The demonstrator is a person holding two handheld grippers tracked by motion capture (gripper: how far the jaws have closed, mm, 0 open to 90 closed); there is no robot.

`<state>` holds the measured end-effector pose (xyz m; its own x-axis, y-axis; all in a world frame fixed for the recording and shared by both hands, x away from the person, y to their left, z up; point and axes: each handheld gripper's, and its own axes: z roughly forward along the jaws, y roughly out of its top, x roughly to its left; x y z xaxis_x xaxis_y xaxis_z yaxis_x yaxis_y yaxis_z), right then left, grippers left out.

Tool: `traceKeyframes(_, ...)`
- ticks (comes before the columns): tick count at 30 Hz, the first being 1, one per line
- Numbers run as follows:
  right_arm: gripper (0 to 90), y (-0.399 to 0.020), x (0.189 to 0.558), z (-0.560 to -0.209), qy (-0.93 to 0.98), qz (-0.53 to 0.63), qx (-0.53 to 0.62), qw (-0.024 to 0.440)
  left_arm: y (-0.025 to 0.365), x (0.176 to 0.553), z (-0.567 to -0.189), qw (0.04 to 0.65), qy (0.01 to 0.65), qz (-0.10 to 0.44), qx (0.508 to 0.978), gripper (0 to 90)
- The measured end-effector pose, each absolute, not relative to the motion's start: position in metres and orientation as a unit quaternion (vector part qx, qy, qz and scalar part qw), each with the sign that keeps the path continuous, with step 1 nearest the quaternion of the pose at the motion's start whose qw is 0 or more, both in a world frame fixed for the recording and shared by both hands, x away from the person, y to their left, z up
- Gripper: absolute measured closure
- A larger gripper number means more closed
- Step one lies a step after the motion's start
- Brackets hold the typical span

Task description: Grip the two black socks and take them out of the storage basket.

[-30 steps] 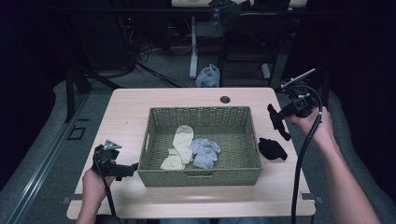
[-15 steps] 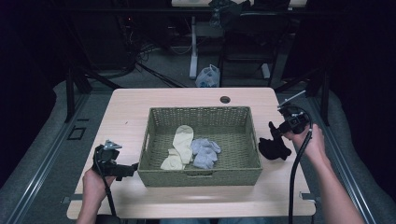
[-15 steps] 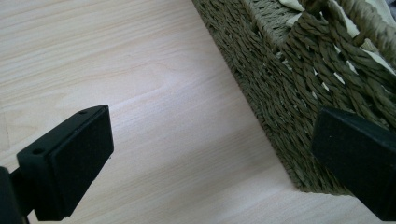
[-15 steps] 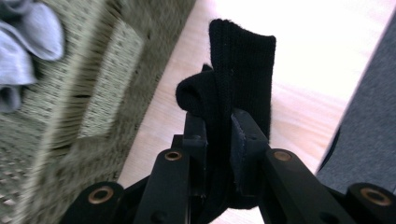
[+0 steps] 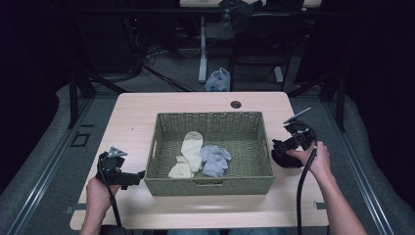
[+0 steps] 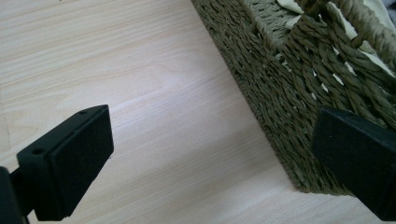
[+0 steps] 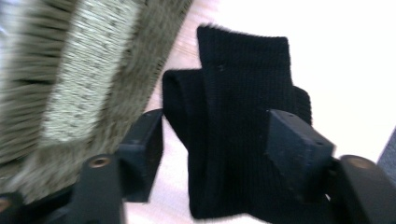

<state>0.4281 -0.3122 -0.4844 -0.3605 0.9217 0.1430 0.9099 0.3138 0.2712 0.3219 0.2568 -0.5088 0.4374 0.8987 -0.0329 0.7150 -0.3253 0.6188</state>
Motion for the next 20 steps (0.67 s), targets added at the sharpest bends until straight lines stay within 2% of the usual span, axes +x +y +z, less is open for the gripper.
traceKeyframes(2, 23.9, -0.315, 0.422, -0.474, 0.809, 0.163, 0.564, 0.025, 0.256, 0.322, -0.509, 0.286, 0.505, 0.160, 0.799, 0.0)
traceKeyframes(5, 14.5, -0.317, 0.411, -0.459, 0.809, 0.169, 0.561, 0.032, 0.256, 0.322, -0.509, 0.286, 0.504, 0.160, 0.799, 0.0)
traceKeyframes(13, 8.8, -0.321, 0.376, -0.437, 0.809, 0.198, 0.551, 0.053, 0.255, 0.322, -0.509, 0.286, 0.505, 0.162, 0.798, 0.0)
traceKeyframes(20, 4.9, -0.327, 0.355, -0.440, 0.812, 0.205, 0.544, 0.055, 0.255, 0.322, -0.509, 0.285, 0.503, 0.161, 0.800, 0.0)
